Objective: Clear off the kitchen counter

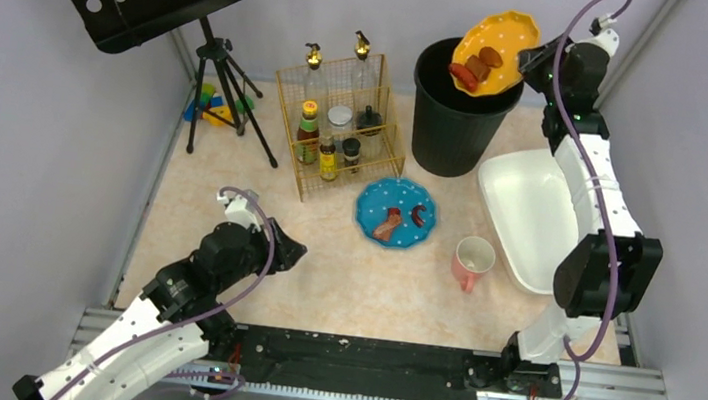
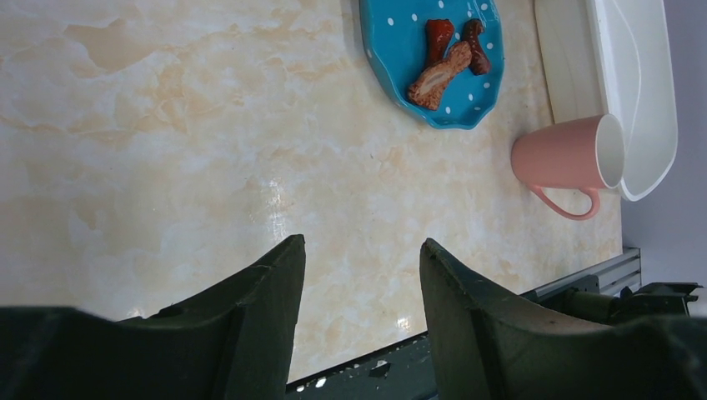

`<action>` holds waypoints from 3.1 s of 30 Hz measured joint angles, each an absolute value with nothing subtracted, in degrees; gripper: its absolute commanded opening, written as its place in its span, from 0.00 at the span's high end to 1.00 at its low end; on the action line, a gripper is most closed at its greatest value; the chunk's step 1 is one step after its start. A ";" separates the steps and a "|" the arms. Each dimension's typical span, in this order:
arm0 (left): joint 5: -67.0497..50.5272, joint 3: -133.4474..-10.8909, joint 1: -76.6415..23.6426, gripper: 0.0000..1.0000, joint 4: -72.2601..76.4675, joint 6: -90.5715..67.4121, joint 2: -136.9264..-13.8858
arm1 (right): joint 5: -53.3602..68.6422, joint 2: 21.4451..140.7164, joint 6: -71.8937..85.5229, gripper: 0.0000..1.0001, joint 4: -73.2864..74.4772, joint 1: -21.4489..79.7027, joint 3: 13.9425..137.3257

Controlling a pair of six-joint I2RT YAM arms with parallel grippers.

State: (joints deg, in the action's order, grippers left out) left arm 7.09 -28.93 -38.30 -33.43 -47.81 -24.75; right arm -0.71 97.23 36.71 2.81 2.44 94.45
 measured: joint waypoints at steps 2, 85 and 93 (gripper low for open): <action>7.05 -28.77 -38.30 0.42 -33.45 -47.81 -24.75 | -0.69 97.23 34.37 1.00 2.50 2.46 94.89; -0.73 -27.75 -38.30 0.39 -33.08 -46.15 -22.50 | -46.89 53.67 11.73 1.00 2.22 7.55 51.81; -3.70 -27.73 -38.30 0.22 -33.10 -44.66 -22.92 | -46.13 54.65 20.47 1.00 4.03 1.78 45.54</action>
State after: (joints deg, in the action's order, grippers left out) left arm -3.70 -27.73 -38.30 -33.10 -44.66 -22.92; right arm -46.13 54.65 20.47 4.03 1.78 45.54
